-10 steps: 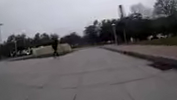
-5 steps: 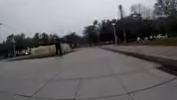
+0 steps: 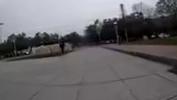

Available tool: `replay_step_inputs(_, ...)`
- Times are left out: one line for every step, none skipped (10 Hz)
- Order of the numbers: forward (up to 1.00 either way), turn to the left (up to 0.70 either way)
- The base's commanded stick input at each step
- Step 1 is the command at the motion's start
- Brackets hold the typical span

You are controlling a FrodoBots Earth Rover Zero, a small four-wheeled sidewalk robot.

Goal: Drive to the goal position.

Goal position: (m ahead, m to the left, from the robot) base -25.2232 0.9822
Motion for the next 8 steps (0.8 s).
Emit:
replay_step_inputs(0.7,-0.04)
replay_step_inputs(0.7,-0.04)
replay_step_inputs(0.7,-0.04)
replay_step_inputs(0.7,-0.04)
replay_step_inputs(0.35,-0.03)
replay_step_inputs(0.09,-0.06)
replay_step_inputs(0.01,-0.09)
replay_step_inputs(0.0,-0.4)
